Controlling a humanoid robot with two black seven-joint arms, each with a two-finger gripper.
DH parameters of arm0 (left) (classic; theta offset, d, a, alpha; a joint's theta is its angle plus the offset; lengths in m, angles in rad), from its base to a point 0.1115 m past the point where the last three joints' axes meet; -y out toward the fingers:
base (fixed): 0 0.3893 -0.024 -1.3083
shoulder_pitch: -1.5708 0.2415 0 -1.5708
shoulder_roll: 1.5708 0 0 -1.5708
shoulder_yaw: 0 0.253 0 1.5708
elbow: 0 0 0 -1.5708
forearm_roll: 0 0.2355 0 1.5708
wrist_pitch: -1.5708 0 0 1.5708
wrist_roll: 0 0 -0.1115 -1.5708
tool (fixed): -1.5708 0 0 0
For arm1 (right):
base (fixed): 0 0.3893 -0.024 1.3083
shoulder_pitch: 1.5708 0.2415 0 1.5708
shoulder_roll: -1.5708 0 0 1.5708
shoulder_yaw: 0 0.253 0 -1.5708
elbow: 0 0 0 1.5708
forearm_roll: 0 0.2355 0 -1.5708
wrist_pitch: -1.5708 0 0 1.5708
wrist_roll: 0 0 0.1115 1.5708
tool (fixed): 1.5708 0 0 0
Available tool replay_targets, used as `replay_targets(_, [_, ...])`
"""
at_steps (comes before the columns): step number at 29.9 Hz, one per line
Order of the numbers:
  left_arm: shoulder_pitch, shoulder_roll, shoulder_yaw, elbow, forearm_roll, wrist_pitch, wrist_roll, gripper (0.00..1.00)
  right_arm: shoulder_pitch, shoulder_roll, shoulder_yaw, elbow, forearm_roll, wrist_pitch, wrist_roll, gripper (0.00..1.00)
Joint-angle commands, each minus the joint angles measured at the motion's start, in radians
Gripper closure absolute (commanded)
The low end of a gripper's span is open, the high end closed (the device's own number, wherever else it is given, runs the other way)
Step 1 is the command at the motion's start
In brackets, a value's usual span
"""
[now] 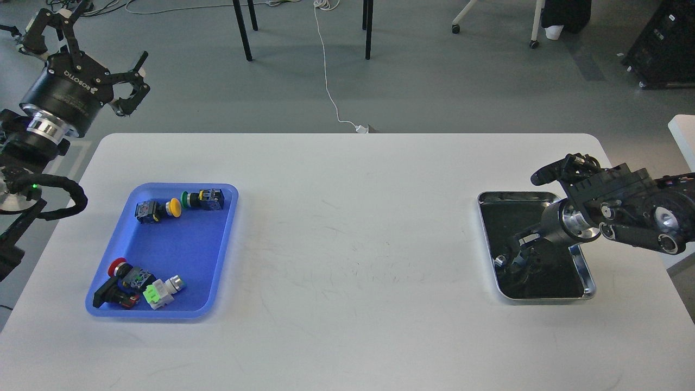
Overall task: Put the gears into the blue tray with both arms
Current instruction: 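Grasp the small black gear in the metal tray with the right gripper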
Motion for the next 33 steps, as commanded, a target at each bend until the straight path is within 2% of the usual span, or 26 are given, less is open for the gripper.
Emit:
replay_targets(1, [0.001,0.002,0.000,0.000,-0.001,-0.001,0.003,0.02,0.004,0.006,0.001,0.000,0.001,0.001,-0.015,0.61])
replay_targets(18, [0.001,0.005,0.000,0.000,0.001,-0.002,0.001,0.02,-0.004,0.035,0.001,-0.019,0.008,0.004,-0.015,0.65])
replay_targets(23, [0.001,0.005,0.000,0.000,0.001,-0.002,0.001,0.02,-0.005,0.034,0.003,-0.017,0.009,0.002,-0.014,0.76])
replay_targets(27, [0.001,0.008,-0.003,0.000,-0.001,-0.002,0.000,0.02,0.001,0.026,0.016,-0.013,0.018,-0.001,-0.012,0.98])
replay_targets(33, [0.001,0.013,-0.003,0.000,-0.001,-0.002,0.001,0.02,0.074,-0.005,0.073,0.007,0.023,0.002,-0.012,0.99])
